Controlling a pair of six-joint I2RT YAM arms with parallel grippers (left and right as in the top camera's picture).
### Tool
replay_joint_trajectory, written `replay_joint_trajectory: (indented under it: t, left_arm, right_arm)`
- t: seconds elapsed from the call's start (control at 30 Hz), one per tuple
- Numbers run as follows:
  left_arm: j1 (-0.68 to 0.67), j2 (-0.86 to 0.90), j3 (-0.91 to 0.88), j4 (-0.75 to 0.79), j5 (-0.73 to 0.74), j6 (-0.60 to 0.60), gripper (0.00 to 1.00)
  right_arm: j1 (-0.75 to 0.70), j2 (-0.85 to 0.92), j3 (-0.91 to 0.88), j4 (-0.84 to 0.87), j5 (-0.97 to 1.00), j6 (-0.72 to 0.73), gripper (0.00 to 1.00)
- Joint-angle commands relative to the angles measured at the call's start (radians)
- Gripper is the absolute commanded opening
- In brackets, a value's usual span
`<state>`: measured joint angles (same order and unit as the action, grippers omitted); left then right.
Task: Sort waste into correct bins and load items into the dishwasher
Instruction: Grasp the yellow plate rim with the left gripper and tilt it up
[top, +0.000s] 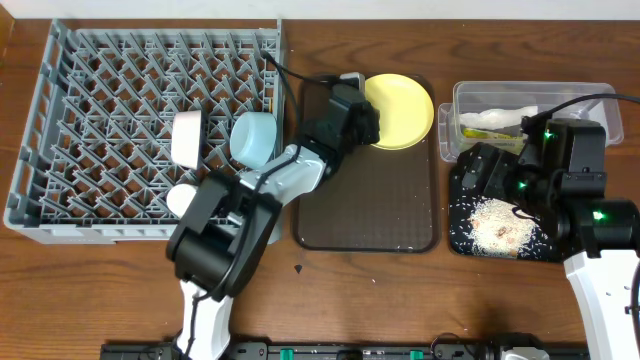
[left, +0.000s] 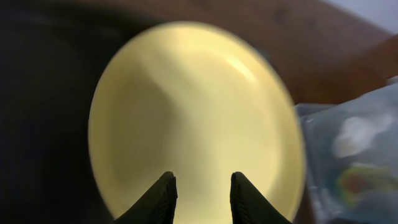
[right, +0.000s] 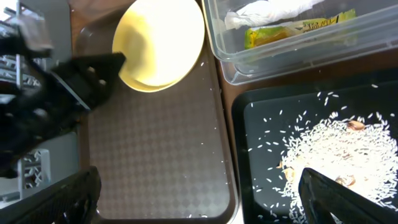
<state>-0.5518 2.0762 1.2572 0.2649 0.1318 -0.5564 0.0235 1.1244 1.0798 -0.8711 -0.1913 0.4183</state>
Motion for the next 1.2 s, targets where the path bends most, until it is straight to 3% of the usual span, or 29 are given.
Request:
replay_joint_trajectory:
  t: [0.0,0.3,0.57,0.67,0.77,0.83,0.9,1.17]
  left_arm:
    - [0.0,0.032,0.005,-0.021,0.04,-0.014,0.29]
    - [0.002,0.005,0.006,-0.301,0.078,0.036,0.29]
    - [0.0,-0.186,0.006,-0.533,0.05,0.143,0.31]
    - [0.0,-0.237,0.006,-0.585,0.051,0.161,0.41]
    - [0.001,-0.291,0.006,-0.67,0.045,0.156,0.43]
    - [0.006,-0.306,0.006,-0.751,-0.006,0.048,0.43]
    - [0.016,-0.303,0.005,-0.816,-0.036,-0.068,0.49]
    - [0.031,-0.197,-0.01,-0.756,-0.051,-0.212,0.54]
  right_arm:
    - [-0.003,-0.005,0.005,-0.006,-0.008,0.038,0.99]
    - [-0.003,-0.005,0.005,-0.016,-0.008,0.038,0.99]
    - [-0.003,-0.005,0.005,-0.015,-0.008,0.038,0.99]
    - [-0.003,-0.005,0.005,-0.015,-0.008,0.038,0.99]
    - [-0.003,-0.005,0.005,-0.015,-0.008,0.038,0.99]
    - [-0.003,-0.005,0.005,-0.015,-0.008,0.038,0.99]
    - [-0.003,-0.005,0.005,-0.015,-0.008,0.038,0.99]
    - [-0.003,-0.005,0.005,-0.012,-0.008,0.038,0.99]
